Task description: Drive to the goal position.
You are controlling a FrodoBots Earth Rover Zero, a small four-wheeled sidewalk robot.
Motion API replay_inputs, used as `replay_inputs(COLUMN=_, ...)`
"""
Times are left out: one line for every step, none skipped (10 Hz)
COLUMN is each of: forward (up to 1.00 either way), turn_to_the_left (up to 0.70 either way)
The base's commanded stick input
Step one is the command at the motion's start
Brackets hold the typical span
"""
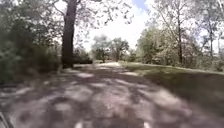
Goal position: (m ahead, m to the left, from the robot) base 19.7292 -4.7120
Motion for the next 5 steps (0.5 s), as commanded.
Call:
replay_inputs(forward=1.00, turn_to_the_left=0.00)
replay_inputs(forward=1.00, turn_to_the_left=0.00)
replay_inputs(forward=1.00, turn_to_the_left=0.00)
replay_inputs(forward=1.00, turn_to_the_left=0.00)
replay_inputs(forward=1.00, turn_to_the_left=0.00)
